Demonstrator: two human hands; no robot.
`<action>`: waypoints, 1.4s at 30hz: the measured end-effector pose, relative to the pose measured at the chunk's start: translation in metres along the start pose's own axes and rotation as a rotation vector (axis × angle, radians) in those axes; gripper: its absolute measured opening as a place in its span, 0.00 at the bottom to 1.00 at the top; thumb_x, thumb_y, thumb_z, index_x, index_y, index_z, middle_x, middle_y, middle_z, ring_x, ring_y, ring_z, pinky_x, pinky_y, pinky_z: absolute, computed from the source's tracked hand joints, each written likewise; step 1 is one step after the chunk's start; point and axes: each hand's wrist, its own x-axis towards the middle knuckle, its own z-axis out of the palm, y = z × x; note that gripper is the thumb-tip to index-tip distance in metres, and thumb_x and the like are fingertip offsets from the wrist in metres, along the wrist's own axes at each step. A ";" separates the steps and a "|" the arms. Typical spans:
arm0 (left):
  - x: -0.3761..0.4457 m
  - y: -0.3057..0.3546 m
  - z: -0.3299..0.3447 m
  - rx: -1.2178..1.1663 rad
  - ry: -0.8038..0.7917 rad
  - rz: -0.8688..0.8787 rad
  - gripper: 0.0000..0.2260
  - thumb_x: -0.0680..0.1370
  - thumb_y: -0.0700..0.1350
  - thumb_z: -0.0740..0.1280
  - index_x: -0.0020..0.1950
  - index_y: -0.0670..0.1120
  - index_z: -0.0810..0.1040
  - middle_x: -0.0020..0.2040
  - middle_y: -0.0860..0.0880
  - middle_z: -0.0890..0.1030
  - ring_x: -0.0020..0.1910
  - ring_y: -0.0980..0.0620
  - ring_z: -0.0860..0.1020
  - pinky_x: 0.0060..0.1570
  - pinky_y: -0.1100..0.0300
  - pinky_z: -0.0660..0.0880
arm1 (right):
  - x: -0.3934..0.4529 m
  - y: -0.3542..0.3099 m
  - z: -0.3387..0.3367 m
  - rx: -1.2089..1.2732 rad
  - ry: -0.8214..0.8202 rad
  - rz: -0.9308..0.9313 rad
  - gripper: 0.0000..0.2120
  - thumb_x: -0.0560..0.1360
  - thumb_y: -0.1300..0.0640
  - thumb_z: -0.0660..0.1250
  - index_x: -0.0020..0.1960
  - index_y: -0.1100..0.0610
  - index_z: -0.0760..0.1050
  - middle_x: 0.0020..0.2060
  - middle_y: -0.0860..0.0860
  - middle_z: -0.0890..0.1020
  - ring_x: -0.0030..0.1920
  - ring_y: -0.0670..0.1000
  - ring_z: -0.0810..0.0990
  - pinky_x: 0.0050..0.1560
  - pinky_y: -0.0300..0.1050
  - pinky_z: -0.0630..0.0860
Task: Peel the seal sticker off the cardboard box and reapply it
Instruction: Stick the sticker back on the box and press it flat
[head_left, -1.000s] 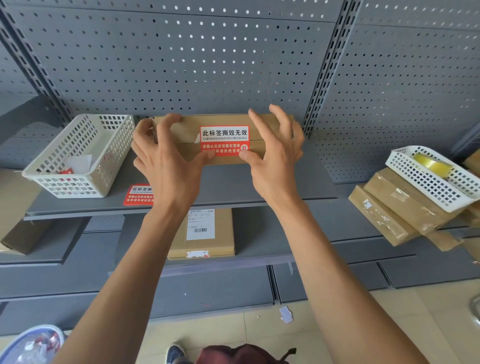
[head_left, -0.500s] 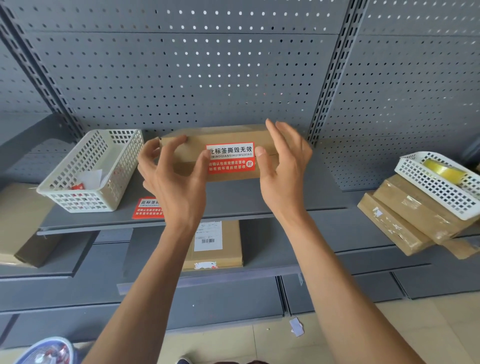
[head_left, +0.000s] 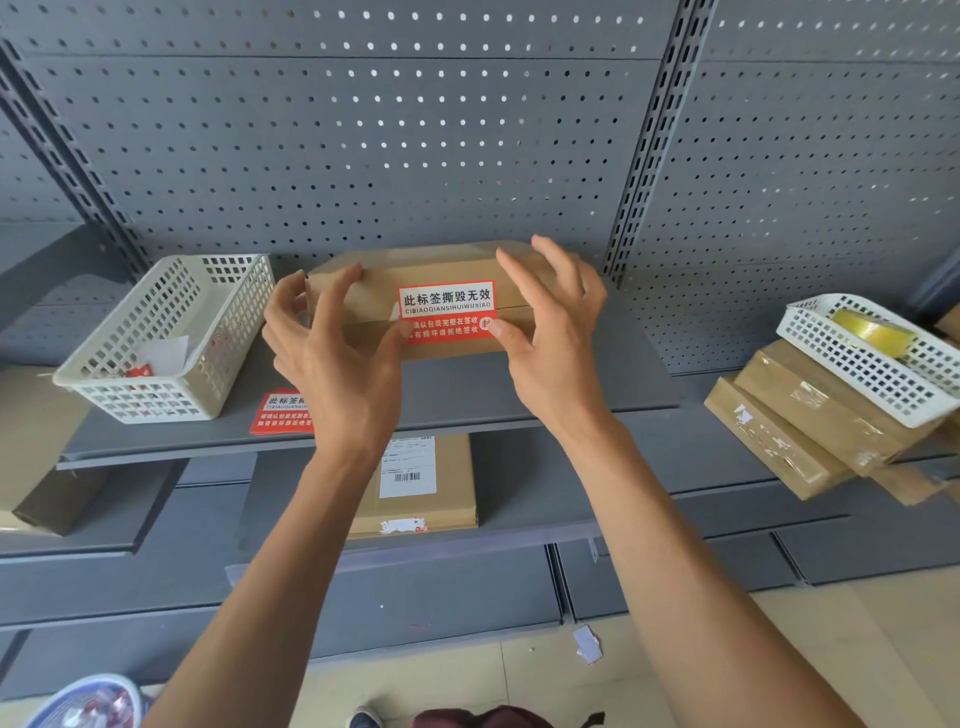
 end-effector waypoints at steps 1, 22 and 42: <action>-0.001 -0.001 0.000 0.008 -0.007 0.003 0.27 0.70 0.47 0.79 0.67 0.57 0.77 0.73 0.46 0.65 0.73 0.47 0.64 0.69 0.57 0.56 | 0.000 0.001 -0.001 -0.003 -0.015 0.000 0.31 0.73 0.63 0.74 0.73 0.47 0.71 0.76 0.48 0.63 0.74 0.61 0.57 0.74 0.60 0.60; -0.010 0.022 0.008 0.037 0.091 -0.042 0.35 0.66 0.67 0.76 0.67 0.53 0.73 0.73 0.46 0.64 0.73 0.45 0.62 0.71 0.44 0.60 | -0.007 -0.040 0.016 -0.105 0.228 0.132 0.28 0.71 0.35 0.69 0.68 0.45 0.75 0.72 0.48 0.68 0.74 0.60 0.59 0.61 0.59 0.64; -0.004 0.006 -0.006 -0.014 0.065 -0.056 0.23 0.71 0.51 0.75 0.65 0.54 0.75 0.72 0.47 0.64 0.71 0.47 0.63 0.64 0.56 0.56 | -0.002 -0.021 0.007 -0.065 0.126 0.057 0.20 0.74 0.54 0.73 0.65 0.43 0.79 0.67 0.43 0.75 0.64 0.59 0.66 0.64 0.57 0.69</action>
